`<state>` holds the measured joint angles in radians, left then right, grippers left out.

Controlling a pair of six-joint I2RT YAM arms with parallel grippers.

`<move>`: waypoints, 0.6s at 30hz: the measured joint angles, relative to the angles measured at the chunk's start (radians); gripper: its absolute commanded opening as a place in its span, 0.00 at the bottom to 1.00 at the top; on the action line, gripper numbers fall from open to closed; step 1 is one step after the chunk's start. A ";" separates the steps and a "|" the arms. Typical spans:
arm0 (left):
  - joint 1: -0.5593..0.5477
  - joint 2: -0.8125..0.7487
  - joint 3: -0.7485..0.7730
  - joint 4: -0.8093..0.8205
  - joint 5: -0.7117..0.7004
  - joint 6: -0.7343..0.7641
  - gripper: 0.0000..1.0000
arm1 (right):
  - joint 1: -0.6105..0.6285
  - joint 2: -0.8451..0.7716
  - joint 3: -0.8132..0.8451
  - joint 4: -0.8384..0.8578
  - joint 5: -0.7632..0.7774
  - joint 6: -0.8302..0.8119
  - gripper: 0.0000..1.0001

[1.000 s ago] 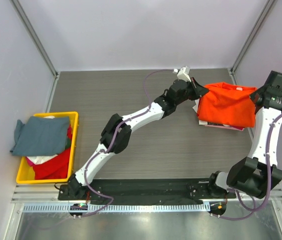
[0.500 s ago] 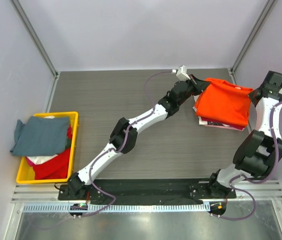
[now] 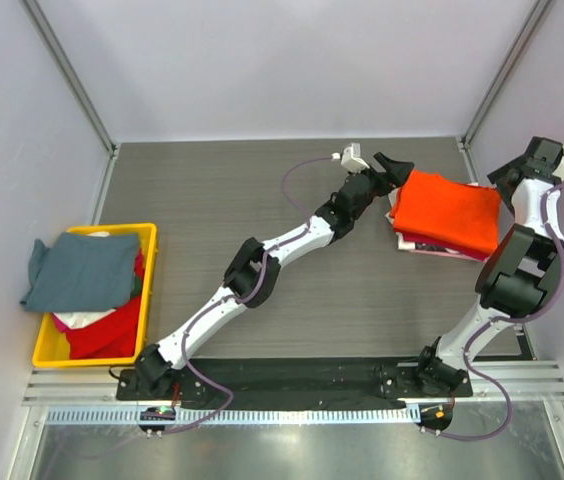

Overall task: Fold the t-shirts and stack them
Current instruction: Neatly place the folded tshirt to the corner

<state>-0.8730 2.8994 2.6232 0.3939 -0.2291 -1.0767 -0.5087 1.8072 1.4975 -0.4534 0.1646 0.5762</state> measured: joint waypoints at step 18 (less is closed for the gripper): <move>0.084 -0.792 -0.733 -0.205 0.099 0.240 0.95 | 0.246 -0.220 0.040 -0.117 0.098 -0.081 0.55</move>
<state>-0.7891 2.1071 1.8900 0.1890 -0.1303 -0.8371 -0.2630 1.5867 1.5379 -0.5709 0.2626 0.4953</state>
